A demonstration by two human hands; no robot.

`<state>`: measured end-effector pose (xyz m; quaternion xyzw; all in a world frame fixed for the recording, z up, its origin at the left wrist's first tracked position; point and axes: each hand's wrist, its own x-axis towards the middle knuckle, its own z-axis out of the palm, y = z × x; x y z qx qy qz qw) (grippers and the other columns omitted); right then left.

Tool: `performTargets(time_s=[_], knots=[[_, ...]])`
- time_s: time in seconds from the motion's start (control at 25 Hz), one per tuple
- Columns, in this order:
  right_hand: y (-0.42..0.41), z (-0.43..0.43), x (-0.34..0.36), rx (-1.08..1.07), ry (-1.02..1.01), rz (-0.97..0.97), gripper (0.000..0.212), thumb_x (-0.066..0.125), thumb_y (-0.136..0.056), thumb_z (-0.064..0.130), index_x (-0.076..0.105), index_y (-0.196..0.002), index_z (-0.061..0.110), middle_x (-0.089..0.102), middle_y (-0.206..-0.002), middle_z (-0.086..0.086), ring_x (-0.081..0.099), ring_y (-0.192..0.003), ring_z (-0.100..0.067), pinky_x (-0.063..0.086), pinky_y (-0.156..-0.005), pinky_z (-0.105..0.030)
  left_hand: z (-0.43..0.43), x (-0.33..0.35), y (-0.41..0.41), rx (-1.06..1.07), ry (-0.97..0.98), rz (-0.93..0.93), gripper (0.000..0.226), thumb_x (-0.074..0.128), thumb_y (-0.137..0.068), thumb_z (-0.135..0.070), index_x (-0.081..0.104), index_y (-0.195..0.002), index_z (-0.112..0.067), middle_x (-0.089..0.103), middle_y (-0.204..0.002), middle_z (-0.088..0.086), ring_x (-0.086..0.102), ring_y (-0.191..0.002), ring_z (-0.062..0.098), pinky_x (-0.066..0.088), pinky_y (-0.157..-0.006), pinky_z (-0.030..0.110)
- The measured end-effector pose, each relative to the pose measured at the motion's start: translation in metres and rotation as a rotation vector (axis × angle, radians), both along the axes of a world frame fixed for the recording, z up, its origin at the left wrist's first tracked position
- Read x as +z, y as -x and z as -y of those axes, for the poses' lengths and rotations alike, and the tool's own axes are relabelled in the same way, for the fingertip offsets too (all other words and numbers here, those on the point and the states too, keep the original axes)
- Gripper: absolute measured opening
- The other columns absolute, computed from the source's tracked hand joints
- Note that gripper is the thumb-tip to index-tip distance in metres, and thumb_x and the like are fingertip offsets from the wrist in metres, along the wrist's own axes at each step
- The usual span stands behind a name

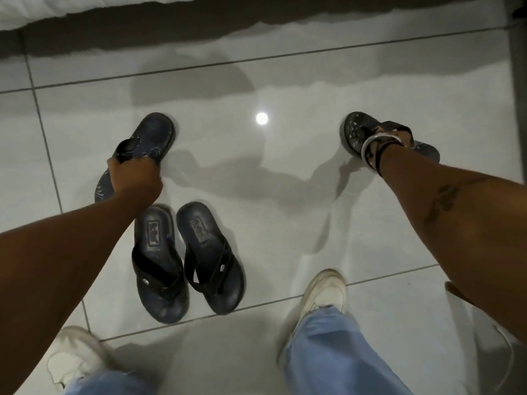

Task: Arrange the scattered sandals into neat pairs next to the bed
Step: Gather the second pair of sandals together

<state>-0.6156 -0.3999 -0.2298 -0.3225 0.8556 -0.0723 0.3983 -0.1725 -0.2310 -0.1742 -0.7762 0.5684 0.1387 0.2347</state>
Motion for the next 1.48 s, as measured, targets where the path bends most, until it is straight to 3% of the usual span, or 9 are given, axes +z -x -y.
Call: performTargets(time_s=[0.08,0.24,0.36,0.6,0.92,1.16,1.24,1.36,1.48], knots=[[0.003,-0.009,0.009,0.423,-0.227,-0.253,0.055,0.002,-0.098,0.003,0.028,-0.146,0.002,0.029,-0.155,-0.014,0.027,-0.145,-0.021,0.039,-0.068,0.003,0.011,0.007,0.014,-0.024,0.026,-0.043,0.024,0.064,-0.081,-0.011,0.051,-0.061,-0.016,0.06,-0.059,0.011,0.051,-0.06,0.028,0.035,-0.09,0.042],[-0.026,-0.061,0.043,0.574,0.045,-0.51,0.029,0.047,-0.095,0.016,0.064,-0.117,0.009,0.065,-0.122,-0.016,0.059,-0.116,-0.032,0.048,-0.094,-0.032,0.031,0.026,0.094,-0.04,0.106,-0.21,0.007,0.06,-0.076,-0.007,0.059,-0.073,-0.014,0.07,-0.079,0.015,0.061,-0.079,0.036,0.034,-0.084,0.04],[-0.047,-0.093,0.066,0.782,0.19,-0.379,0.021,0.059,-0.084,0.016,0.071,-0.101,0.017,0.072,-0.105,-0.011,0.067,-0.095,-0.033,0.054,-0.079,-0.032,0.04,0.035,0.163,-0.062,0.053,-0.343,0.017,0.06,-0.078,-0.008,0.067,-0.094,-0.008,0.07,-0.095,0.016,0.059,-0.094,0.038,0.033,-0.088,0.039],[-0.03,-0.131,0.066,1.437,-0.067,-0.322,0.026,0.066,-0.081,0.02,0.068,-0.107,0.014,0.062,-0.115,-0.008,0.06,-0.104,-0.033,0.055,-0.079,-0.036,0.01,0.016,0.249,0.18,-0.037,-0.568,0.018,0.062,-0.082,-0.009,0.065,-0.099,-0.002,0.07,-0.096,0.018,0.066,-0.093,0.038,0.052,-0.082,0.038],[0.01,-0.17,0.047,1.66,-0.156,-0.281,0.027,0.064,-0.087,0.017,0.066,-0.114,0.017,0.054,-0.126,-0.006,0.056,-0.108,-0.033,0.052,-0.072,-0.036,-0.036,-0.013,0.279,0.356,-0.021,-0.752,0.021,0.056,-0.094,-0.017,0.07,-0.09,-0.002,0.073,-0.093,0.016,0.068,-0.089,0.034,0.056,-0.083,0.041],[-0.048,-0.193,0.09,1.419,0.16,-0.316,0.017,0.069,-0.08,0.009,0.067,-0.096,0.005,0.061,-0.102,-0.02,0.064,-0.079,-0.038,0.052,-0.05,-0.039,-0.062,0.033,0.245,0.636,0.29,-0.69,0.029,0.046,-0.099,-0.028,0.065,-0.111,-0.01,0.065,-0.109,0.013,0.063,-0.097,0.031,0.05,-0.089,0.043],[-0.093,-0.197,0.098,1.399,0.226,-0.254,0.013,0.066,-0.082,0.01,0.066,-0.094,0.004,0.06,-0.105,-0.02,0.063,-0.087,-0.039,0.054,-0.057,-0.043,-0.085,0.034,0.206,0.715,0.281,-0.444,0.039,0.051,-0.096,-0.033,0.059,-0.123,-0.005,0.06,-0.122,0.017,0.057,-0.112,0.035,0.043,-0.096,0.044],[-0.17,-0.2,0.086,1.548,0.129,-0.132,0.051,0.064,-0.084,0.004,0.048,-0.133,0.005,0.039,-0.144,-0.022,0.045,-0.125,-0.04,0.048,-0.097,-0.048,-0.131,0.023,0.129,0.785,-0.071,-0.115,0.066,0.057,-0.091,-0.046,0.045,-0.136,0.0,0.048,-0.139,0.021,0.042,-0.128,0.037,0.032,-0.107,0.051],[-0.223,-0.189,0.053,1.633,-0.008,-0.178,0.082,0.063,-0.084,-0.005,0.018,-0.15,0.008,0.003,-0.161,-0.019,0.013,-0.145,-0.039,0.028,-0.117,-0.048,-0.167,0.003,0.093,0.737,-0.21,-0.133,0.044,0.061,-0.088,-0.042,0.062,-0.115,-0.008,0.06,-0.125,0.017,0.045,-0.123,0.037,0.03,-0.109,0.052]])
